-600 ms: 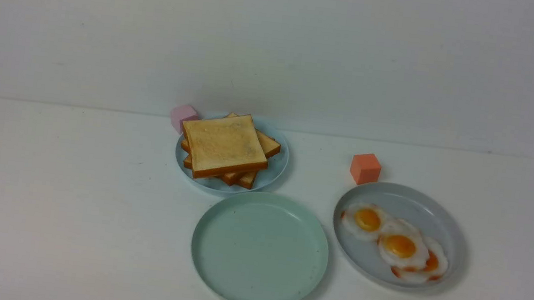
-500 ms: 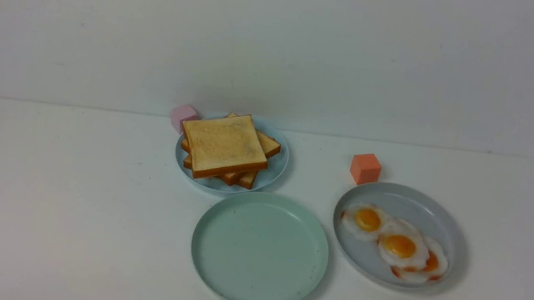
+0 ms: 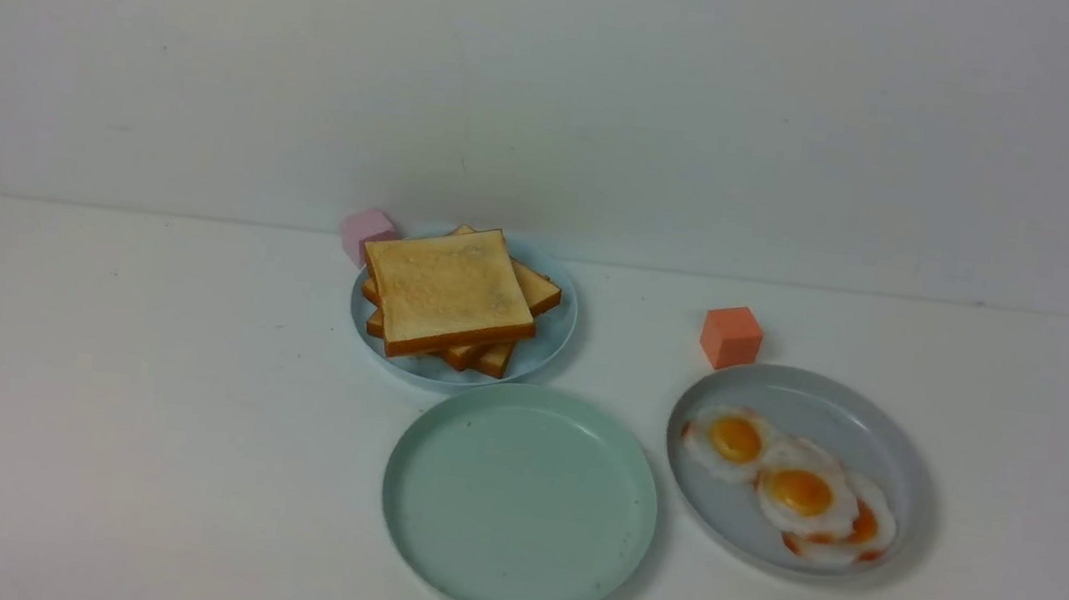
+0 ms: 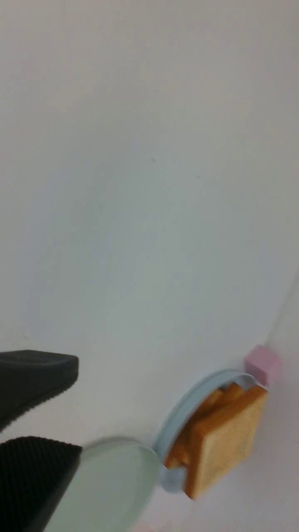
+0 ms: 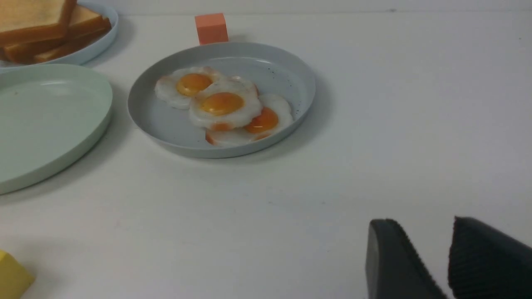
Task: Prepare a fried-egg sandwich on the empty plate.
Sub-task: Use the left arm to grab a slice of bread
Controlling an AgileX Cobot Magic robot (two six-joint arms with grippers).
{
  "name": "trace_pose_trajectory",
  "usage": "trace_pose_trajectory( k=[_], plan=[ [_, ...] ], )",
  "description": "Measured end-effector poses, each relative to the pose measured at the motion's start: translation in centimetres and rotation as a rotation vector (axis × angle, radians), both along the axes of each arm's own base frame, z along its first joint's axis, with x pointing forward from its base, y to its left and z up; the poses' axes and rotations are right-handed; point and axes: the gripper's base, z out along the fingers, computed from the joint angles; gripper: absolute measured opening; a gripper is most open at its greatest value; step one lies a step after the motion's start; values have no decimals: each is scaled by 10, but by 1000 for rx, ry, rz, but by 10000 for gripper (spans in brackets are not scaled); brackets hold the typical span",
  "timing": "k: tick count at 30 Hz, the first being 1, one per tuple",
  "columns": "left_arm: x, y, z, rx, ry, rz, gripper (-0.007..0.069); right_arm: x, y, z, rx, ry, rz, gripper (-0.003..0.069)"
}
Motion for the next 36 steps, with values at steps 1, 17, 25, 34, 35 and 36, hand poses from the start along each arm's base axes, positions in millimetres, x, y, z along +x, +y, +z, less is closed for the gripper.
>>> trace_pose_trajectory(
  k=[1, 17, 25, 34, 35, 36],
  plan=[
    [1, 0, 4, -71, -40, 9, 238, 0, 0, 0, 0, 0, 0, 238],
    [11, -2, 91, -236, -182, 9, 238, 0, 0, 0, 0, 0, 0, 238],
    [71, -45, 180, 64, 260, -385, 238, 0, 0, 0, 8, -7, 0, 239],
    [136, -106, 170, 353, 474, -636, 235, 4, 5, 18, 465, -177, -42, 239],
    [137, -107, 168, 355, 483, -639, 234, 4, 4, 18, 475, -182, -44, 239],
    [147, -112, 166, 380, 511, -645, 214, 4, 4, 22, 555, -215, -56, 239]
  ],
)
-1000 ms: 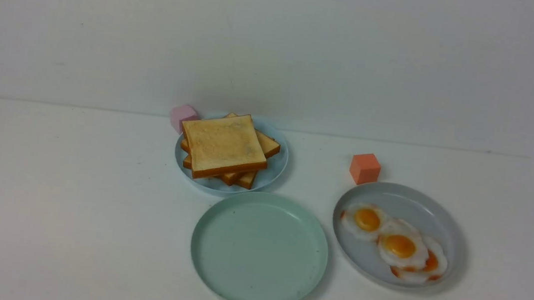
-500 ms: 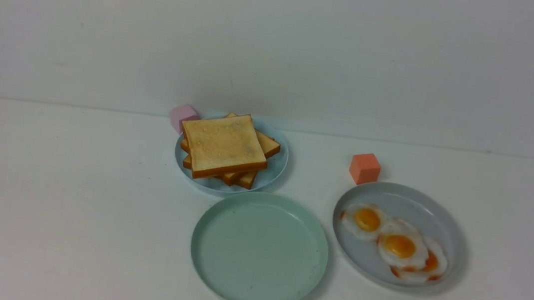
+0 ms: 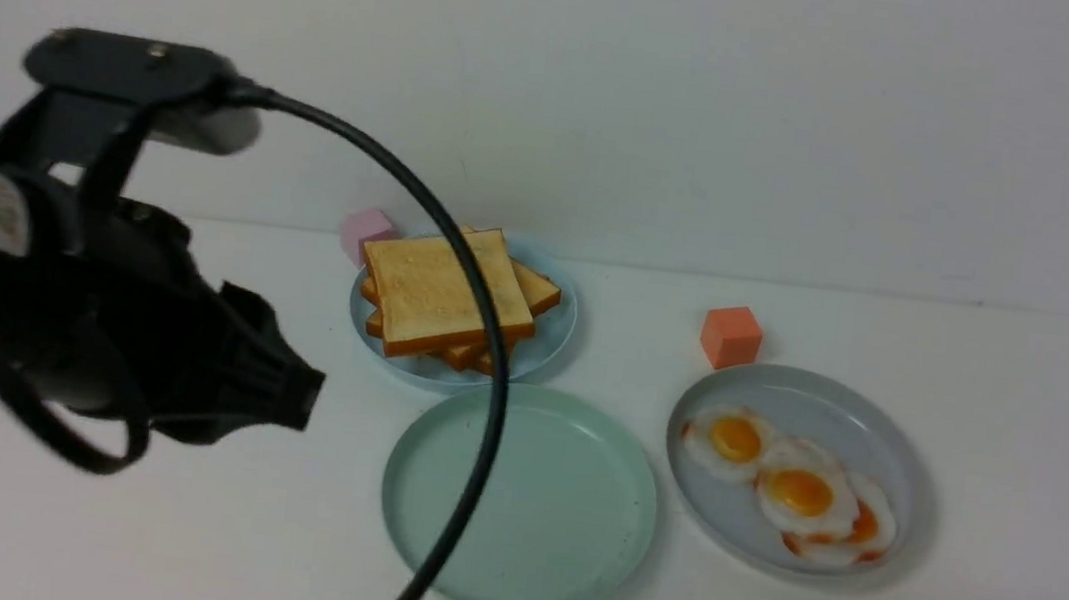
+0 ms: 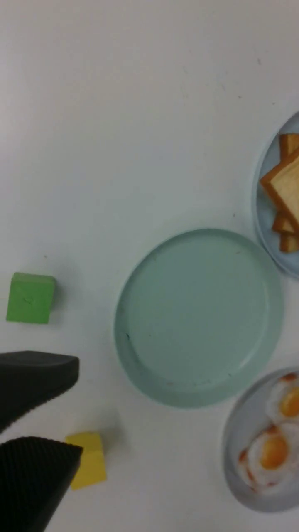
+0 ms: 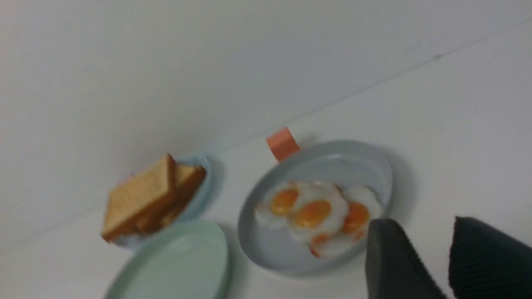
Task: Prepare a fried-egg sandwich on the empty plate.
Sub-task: Use the left arm to grab a slice of bread
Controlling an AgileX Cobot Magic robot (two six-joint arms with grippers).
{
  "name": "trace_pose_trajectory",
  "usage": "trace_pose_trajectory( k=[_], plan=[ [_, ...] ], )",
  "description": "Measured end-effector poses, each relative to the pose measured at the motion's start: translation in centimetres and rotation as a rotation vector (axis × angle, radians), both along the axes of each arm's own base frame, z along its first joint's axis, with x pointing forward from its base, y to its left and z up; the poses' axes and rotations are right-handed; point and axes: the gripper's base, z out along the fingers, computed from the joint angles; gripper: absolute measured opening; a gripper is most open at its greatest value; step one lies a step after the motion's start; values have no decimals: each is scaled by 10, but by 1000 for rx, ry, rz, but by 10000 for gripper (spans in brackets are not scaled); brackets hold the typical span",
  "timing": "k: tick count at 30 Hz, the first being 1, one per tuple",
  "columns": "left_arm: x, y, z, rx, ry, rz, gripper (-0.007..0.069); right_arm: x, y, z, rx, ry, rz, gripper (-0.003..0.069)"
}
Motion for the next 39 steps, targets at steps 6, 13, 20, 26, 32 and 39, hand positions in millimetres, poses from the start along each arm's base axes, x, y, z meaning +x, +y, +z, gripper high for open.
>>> trace_pose_trajectory(
  k=[6, 13, 20, 26, 32, 39],
  plan=[
    [44, -19, -6, 61, 61, -18, -13, -7, 8, 37, 88, 12, 95, 213],
    [115, -27, -19, 76, 89, -121, -13, -15, 29, 140, -375, 366, 462, 61],
    [173, -45, -55, 129, 23, -285, 9, -2, 41, 179, -559, 449, 719, 3],
    [206, -49, -96, 283, -53, -374, 240, -1, 45, 180, -597, 430, 779, 3],
    [230, -50, -127, 358, -156, -345, 416, 0, 45, 181, -597, 426, 775, 6],
    [234, -51, -144, 373, -127, -360, 432, 2, 45, 182, -567, 419, 752, 8]
  ],
)
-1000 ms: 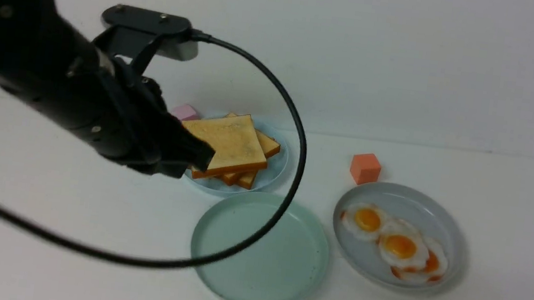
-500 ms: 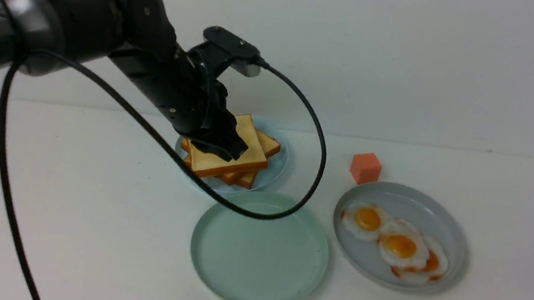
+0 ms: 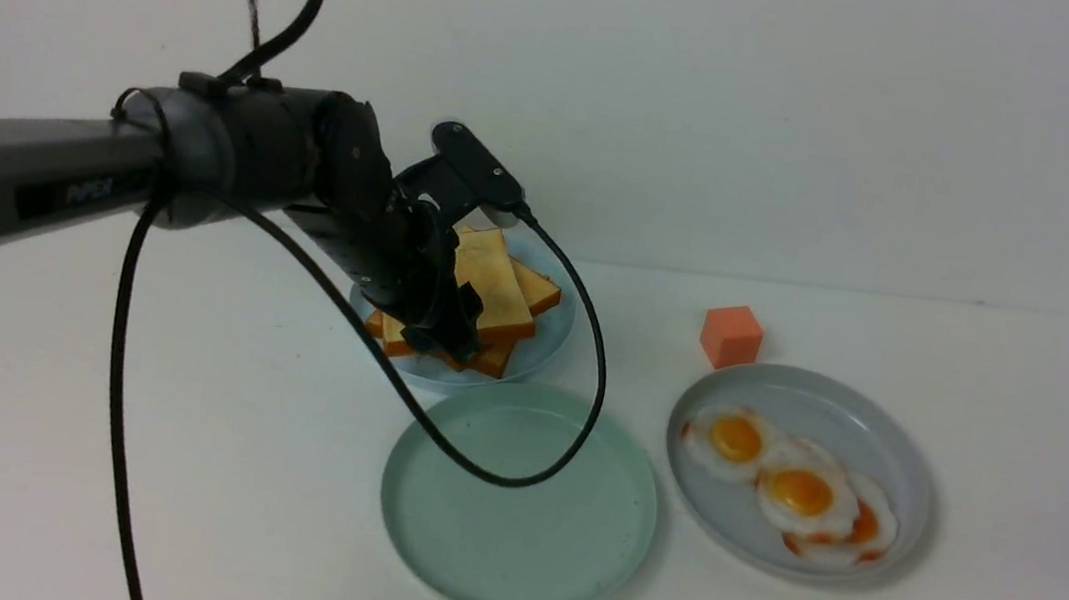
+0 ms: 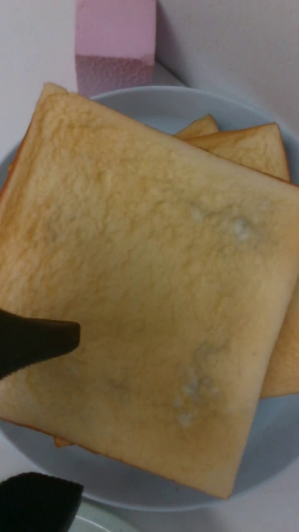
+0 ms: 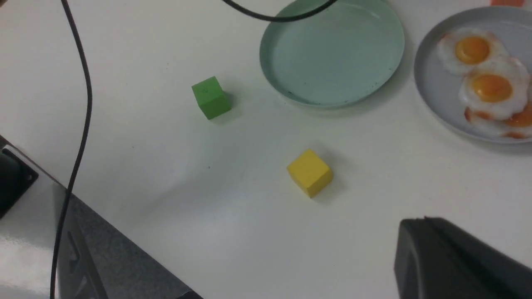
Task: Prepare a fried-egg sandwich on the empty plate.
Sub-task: Use the left arm to grab a slice of bread, then use the left arm to put a slice of bread into the empty plate in the middle
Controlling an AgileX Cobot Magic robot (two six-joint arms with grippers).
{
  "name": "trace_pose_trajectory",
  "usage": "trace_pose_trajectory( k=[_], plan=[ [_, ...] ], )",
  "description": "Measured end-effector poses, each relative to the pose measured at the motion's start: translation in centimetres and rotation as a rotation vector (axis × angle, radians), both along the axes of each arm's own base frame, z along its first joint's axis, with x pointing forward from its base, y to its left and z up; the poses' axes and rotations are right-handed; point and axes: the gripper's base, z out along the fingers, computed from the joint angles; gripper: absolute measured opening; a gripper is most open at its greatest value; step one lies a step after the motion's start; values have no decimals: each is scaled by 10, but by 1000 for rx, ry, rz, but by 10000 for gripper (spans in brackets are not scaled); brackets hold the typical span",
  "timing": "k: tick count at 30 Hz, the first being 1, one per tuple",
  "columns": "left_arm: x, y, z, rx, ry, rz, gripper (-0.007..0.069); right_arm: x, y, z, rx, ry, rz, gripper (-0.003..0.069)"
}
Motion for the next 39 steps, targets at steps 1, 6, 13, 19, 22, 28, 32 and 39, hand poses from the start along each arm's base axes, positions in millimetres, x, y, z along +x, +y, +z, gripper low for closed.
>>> trace_pose_trajectory(
  k=[1, 6, 13, 19, 22, 28, 32, 39],
  plan=[
    [1, 0, 0, 0, -12, -1, 433, 0, 0, 0, 5, -1, -5, 8],
    [7, 0, -10, 35, -47, -30, 432, 1, 0, 2, 19, -11, -16, 10],
    [11, -1, -19, 59, -59, -41, 407, 2, 1, 2, 28, -8, -14, 13],
    [11, -2, -19, 62, -60, -47, 204, 1, 2, 2, 36, -5, -11, 17],
    [10, -3, -19, 66, -57, -55, 47, 1, 2, 2, 37, -5, -10, 19],
    [6, 0, -2, 75, -78, -63, 6, 1, 2, 2, 39, -4, -9, 22],
    [-6, 6, 42, 46, -114, -46, 6, 1, 1, 2, 35, -4, -11, 24],
    [-76, -19, 102, -43, -76, -66, 6, 4, -6, 0, -47, -41, -49, 27]
  ],
)
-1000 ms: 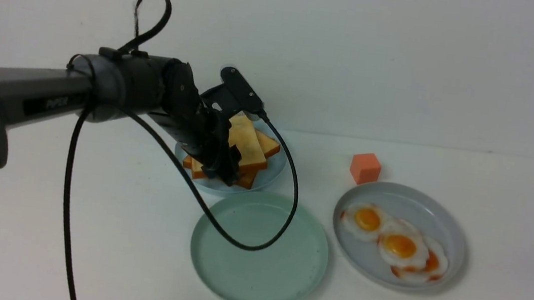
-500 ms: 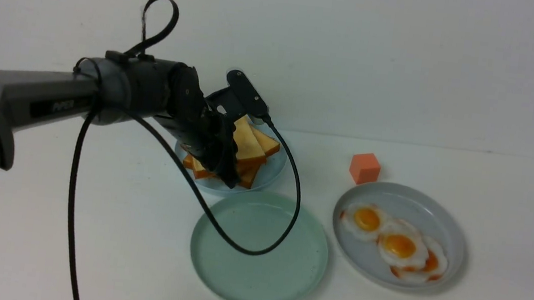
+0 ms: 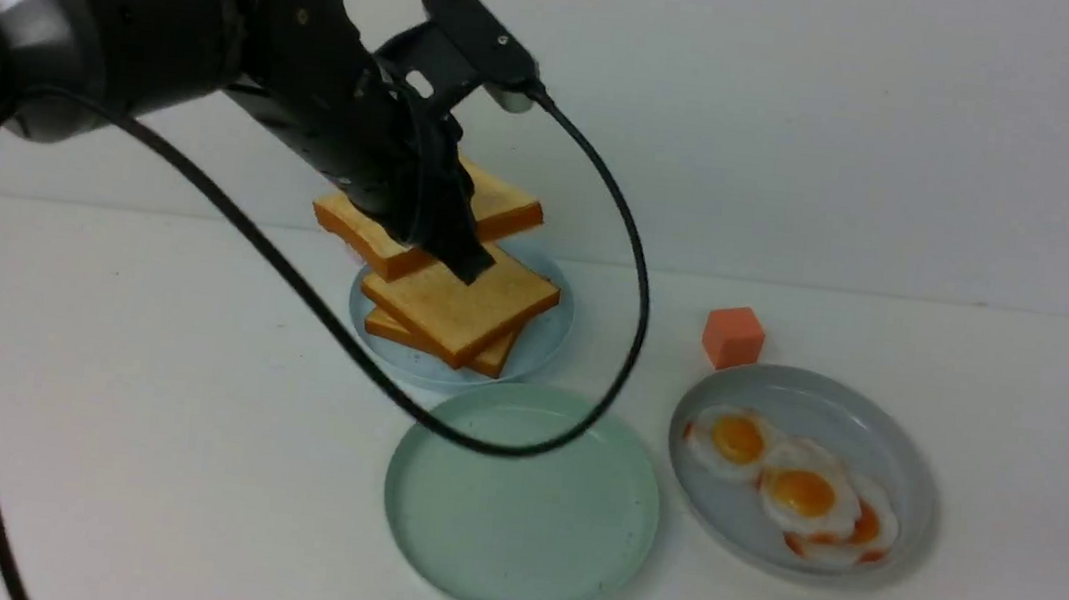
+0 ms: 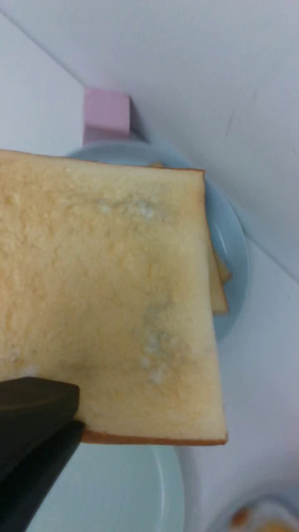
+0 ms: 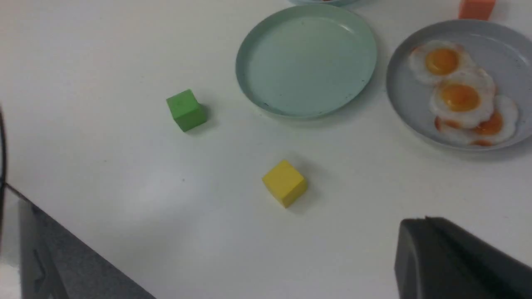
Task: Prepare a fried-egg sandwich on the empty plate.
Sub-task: Use the left arm to put a slice of bread into the empty plate in the middle
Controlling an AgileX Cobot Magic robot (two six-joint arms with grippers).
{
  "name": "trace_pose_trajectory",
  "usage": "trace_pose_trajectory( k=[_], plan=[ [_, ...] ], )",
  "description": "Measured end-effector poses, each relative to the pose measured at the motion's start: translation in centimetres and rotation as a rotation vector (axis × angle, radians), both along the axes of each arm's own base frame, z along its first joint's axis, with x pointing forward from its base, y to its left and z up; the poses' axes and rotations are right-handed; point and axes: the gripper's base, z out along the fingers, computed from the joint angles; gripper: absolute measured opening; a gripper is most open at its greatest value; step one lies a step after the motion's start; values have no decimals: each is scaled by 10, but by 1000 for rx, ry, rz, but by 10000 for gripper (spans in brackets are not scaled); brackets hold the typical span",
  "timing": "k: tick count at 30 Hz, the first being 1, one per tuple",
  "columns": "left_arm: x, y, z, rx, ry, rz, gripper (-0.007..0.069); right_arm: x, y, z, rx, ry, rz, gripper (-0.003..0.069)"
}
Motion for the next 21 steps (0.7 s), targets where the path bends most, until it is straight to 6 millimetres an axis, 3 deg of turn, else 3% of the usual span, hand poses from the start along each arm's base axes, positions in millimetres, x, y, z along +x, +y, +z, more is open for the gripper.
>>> trace_pose_trajectory(
  k=[1, 3, 7, 11, 16, 21],
  plan=[
    [-3, -2, 1, -1, -1, -6, 6, 0, 0, 0, -3, -1, -1, 28],
    [-32, -27, -12, 6, 55, -72, 6, -2, -4, 0, -25, -23, -14, 29],
    [-66, -55, -52, 79, 132, -162, 6, -4, -6, 1, -40, -39, -23, 31],
    [-68, -66, -76, 161, 94, -220, 6, -4, -6, 0, -41, -36, -22, 32],
    [-64, -71, -87, 181, 71, -237, 7, -5, -6, 0, -39, -27, -18, 32],
    [-62, -74, -94, 179, 70, -239, 106, -5, -5, 0, -31, -24, -13, 32]
  ],
)
